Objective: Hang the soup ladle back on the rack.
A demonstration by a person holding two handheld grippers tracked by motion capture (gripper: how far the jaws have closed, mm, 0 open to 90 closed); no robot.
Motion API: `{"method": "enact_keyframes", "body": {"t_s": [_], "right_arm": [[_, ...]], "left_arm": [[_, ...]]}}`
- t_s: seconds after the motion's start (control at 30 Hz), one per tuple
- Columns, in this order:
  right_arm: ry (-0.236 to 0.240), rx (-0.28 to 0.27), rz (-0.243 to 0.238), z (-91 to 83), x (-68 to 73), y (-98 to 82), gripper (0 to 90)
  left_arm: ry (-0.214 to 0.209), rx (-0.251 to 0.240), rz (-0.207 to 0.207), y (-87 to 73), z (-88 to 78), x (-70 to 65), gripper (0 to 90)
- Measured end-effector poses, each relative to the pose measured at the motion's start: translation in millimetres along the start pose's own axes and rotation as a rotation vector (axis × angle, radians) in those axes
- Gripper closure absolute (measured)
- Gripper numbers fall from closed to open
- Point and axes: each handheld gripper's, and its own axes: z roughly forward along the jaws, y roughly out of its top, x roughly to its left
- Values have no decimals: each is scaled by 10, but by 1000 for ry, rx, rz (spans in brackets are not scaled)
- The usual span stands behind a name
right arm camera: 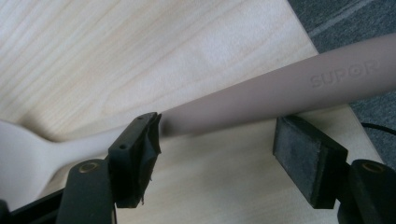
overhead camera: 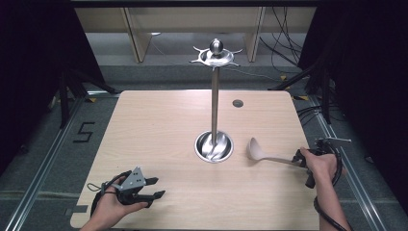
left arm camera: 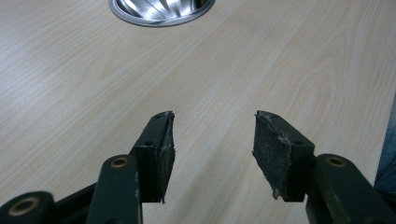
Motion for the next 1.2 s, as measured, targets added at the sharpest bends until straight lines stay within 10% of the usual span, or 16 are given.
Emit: {"method": "enact_keyframes", "body": {"t_s": [0.7,1.2], "right_arm": [[-34,-13,68,83,176,307,321],[-126,-12,31,143,335,425,327]], "left_arm": [[3,24,-6,-4,1,-11,473],[1,27,-6,-7,1,-8,476]]}}
